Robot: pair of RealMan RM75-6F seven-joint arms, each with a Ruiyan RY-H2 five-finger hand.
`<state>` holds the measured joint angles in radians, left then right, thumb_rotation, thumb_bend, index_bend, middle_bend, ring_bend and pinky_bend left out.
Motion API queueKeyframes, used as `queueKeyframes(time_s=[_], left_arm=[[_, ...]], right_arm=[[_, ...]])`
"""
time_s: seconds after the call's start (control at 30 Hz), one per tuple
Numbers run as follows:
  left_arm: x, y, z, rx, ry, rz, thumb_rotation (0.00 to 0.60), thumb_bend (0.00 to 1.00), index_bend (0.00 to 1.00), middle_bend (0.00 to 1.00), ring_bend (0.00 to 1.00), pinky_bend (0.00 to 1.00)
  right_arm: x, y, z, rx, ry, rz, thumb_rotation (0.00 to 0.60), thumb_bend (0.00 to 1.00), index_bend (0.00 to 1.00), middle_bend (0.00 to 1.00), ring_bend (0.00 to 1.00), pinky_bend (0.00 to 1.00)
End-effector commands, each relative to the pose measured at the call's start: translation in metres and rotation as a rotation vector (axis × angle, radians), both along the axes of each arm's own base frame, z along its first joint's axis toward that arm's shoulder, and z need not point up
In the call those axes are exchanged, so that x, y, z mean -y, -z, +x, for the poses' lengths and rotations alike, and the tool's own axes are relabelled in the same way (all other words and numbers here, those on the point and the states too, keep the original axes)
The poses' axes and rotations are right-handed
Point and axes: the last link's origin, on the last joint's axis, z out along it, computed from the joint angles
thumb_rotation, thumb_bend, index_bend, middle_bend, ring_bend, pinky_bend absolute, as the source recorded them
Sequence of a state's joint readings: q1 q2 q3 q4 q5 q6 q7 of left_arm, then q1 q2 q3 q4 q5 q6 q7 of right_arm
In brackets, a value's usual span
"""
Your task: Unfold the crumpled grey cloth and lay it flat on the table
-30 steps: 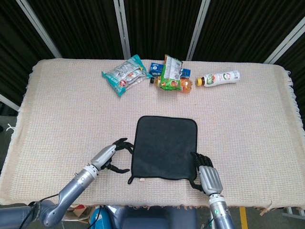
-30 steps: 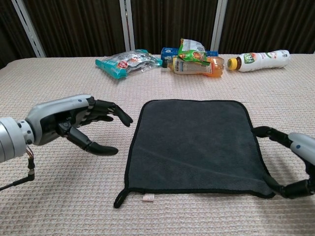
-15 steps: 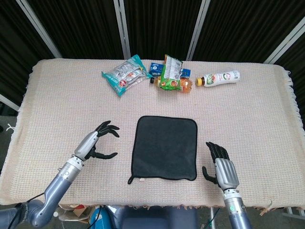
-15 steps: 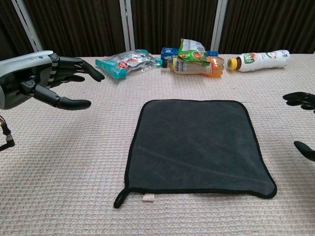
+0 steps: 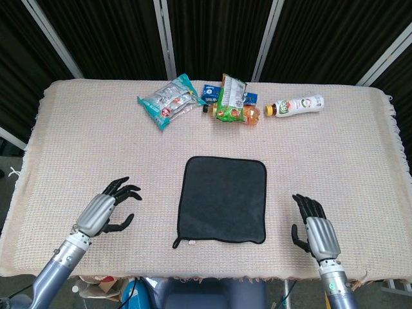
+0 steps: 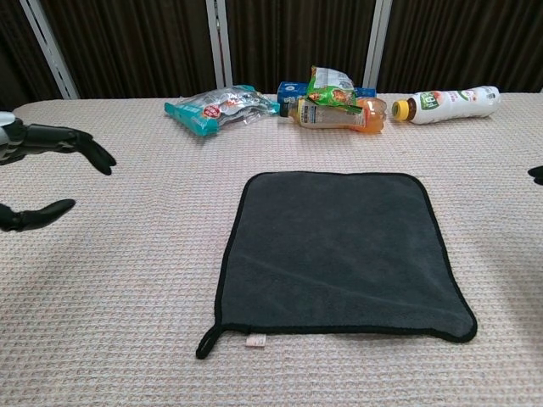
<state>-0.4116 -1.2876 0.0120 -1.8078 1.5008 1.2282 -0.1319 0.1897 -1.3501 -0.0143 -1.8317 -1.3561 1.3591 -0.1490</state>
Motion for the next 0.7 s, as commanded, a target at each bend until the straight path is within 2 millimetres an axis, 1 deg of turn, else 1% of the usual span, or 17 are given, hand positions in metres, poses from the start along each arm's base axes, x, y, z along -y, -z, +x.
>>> queueKeyframes(time_s=[0.03,0.1,0.27,0.43,0.7], left_arm=[[0.007,-0.009,-0.01,-0.041,-0.02,0.041,0.6,0.39,0.28,0.17,0.02,0.04],[0.007,-0.016,-0.014,-0.081,-0.022,0.078,0.6,0.37,0.26,0.17,0.02,0.04],[0.008,-0.024,-0.013,-0.04,-0.058,0.109,0.6,0.37,0.26,0.17,0.02,0.04],[0.008,-0.026,-0.013,-0.035,-0.064,0.103,0.6,0.36,0.26,0.17,0.02,0.04],[0.009,-0.031,-0.008,-0.003,-0.057,0.112,0.6,0.36,0.26,0.17,0.02,0.04]], right_arm=[[-0.005,0.001,-0.002,0.012,-0.015,0.082,0.6,0.63,0.06,0.09,0.0,0.02],[-0.007,0.001,-0.003,0.006,-0.034,0.152,0.6,0.63,0.07,0.09,0.0,0.02],[-0.016,0.006,-0.002,-0.062,-0.102,0.274,0.6,0.63,0.14,0.09,0.0,0.01],[-0.025,0.015,0.002,-0.094,-0.135,0.355,0.6,0.63,0.14,0.09,0.0,0.01],[-0.029,0.029,0.022,-0.101,-0.184,0.411,0.6,0.63,0.16,0.09,0.0,0.0]])
